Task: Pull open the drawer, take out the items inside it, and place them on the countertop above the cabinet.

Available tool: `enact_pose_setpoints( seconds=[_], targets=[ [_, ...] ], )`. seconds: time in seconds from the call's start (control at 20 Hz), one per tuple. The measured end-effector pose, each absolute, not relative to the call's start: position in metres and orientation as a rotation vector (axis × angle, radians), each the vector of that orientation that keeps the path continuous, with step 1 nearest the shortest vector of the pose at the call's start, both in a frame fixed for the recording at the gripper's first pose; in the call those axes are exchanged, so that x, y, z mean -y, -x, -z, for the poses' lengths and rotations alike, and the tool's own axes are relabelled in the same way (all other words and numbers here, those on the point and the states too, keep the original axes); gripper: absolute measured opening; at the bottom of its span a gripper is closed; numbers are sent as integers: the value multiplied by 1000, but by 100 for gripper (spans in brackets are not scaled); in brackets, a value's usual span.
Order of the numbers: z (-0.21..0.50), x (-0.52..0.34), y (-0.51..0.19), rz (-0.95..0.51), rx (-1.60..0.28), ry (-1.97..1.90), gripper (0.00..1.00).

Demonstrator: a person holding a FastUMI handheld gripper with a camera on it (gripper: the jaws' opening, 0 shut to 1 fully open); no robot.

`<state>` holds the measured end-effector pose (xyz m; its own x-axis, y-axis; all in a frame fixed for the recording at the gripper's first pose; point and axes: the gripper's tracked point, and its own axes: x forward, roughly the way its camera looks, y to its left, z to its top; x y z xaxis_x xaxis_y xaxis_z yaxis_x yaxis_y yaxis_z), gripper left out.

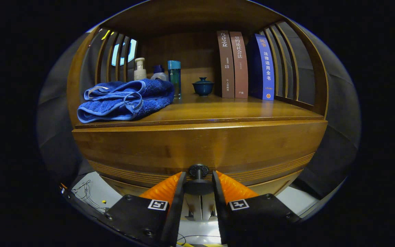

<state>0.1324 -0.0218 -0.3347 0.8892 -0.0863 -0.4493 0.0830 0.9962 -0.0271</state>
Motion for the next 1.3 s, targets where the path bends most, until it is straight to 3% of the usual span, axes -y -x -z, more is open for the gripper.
enact_pose_setpoints(
  seconds=[0.1, 0.15, 0.7, 1.3],
  targets=[
    [336, 22, -133, 86, -473, 33, 45],
    [338, 22, -135, 84, -472, 38, 38],
    [337, 21, -127, 88, -511, 55, 38],
    [326, 18, -36, 99, -552, 66, 38]
  ],
)
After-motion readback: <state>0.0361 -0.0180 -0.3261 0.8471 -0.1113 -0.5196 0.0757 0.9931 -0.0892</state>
